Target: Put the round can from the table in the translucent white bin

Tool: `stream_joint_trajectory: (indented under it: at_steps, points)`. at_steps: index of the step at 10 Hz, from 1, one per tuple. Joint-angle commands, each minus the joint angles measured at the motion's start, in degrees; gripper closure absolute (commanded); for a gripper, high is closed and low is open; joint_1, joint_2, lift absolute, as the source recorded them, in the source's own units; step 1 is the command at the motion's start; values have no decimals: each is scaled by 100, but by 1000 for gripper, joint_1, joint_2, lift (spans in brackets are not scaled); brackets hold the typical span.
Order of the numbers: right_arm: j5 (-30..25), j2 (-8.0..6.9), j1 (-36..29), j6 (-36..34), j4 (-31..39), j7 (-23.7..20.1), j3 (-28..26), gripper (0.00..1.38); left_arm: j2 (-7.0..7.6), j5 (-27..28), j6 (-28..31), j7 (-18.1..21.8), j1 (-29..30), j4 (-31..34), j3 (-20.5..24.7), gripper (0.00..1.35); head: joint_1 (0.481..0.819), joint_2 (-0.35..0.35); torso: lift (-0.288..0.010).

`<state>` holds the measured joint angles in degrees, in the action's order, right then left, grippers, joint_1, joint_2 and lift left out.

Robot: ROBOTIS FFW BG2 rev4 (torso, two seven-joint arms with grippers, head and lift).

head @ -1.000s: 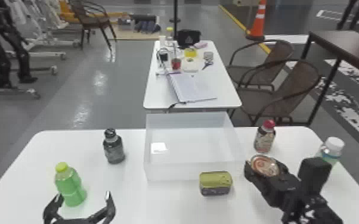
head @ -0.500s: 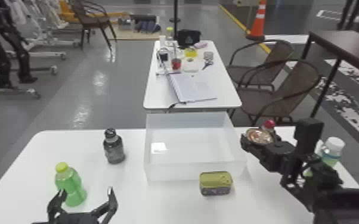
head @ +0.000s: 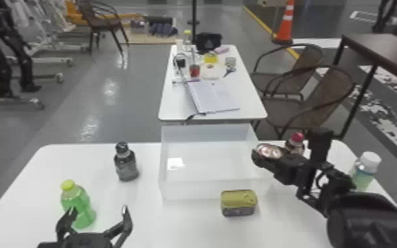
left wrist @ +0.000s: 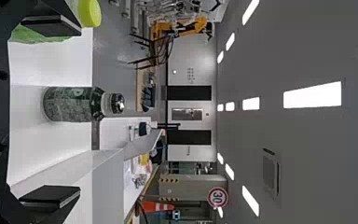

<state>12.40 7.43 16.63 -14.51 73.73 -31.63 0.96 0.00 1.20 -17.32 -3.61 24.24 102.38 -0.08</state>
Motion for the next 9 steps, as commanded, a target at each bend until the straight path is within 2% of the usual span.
stream_joint_trajectory:
  at_steps: [1, 4, 6, 8, 9]
  points:
    - [-36, -75, 402, 80, -685, -229, 159, 806, -15, 3, 9, 18, -16, -17, -1, 107, 549, 0, -100]
    - [-150, -145, 991, 256, -1739, -537, 458, 809, -15, -6, 18, 45, -51, -69, -1, 107, 549, 0, -100]
    - [-413, -171, 1360, 308, -2355, -545, 669, 814, -15, -14, 0, 62, -68, -105, 8, 107, 549, 0, -100]
    - [-334, -180, 1545, 467, -2609, -537, 845, 812, -15, -32, -9, 124, -112, -166, -1, 107, 549, 0, -100]
    - [-229, -189, 1589, 546, -2636, -519, 906, 733, -15, -32, -9, 124, -112, -166, -1, 107, 549, 0, -100]
